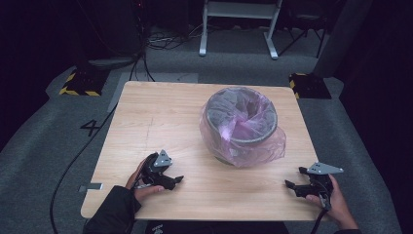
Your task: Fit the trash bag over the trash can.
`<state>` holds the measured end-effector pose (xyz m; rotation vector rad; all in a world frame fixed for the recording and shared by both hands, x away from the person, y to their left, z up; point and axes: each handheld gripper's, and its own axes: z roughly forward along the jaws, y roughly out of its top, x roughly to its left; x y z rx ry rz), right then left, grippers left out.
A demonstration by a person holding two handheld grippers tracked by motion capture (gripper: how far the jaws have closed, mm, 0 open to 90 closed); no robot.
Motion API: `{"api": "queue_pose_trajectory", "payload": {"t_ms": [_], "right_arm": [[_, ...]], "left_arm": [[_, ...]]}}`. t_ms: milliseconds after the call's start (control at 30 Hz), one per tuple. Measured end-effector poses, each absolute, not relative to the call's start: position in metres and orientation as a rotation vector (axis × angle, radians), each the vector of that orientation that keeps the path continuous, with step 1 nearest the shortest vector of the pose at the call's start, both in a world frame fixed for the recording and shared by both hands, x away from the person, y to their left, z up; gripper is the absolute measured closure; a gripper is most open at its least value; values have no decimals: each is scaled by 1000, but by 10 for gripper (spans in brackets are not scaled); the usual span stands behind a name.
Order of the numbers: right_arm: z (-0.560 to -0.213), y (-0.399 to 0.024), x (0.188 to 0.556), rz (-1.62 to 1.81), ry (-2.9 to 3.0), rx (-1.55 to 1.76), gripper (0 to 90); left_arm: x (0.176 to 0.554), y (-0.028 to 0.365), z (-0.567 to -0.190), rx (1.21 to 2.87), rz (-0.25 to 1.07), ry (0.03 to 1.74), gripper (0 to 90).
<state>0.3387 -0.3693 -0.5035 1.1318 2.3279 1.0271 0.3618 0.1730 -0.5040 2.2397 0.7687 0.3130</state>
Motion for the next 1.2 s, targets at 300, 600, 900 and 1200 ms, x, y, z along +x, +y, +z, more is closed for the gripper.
{"api": "queue_pose_trajectory", "payload": {"t_ms": [300,600,900,1200], "right_arm": [[-504,-369,339,1025,2325,1135,150],[-504,-369,339,1021,2321,1141,146],[-504,-369,339,1022,2321,1141,144],[-504,-369,339,1022,2320,1141,144]], "left_arm": [[362,172,-504,2245,311,763,149],[363,171,-504,2248,306,752,145],[363,171,-504,2249,307,751,144],[364,170,-504,2246,303,753,142]]}}
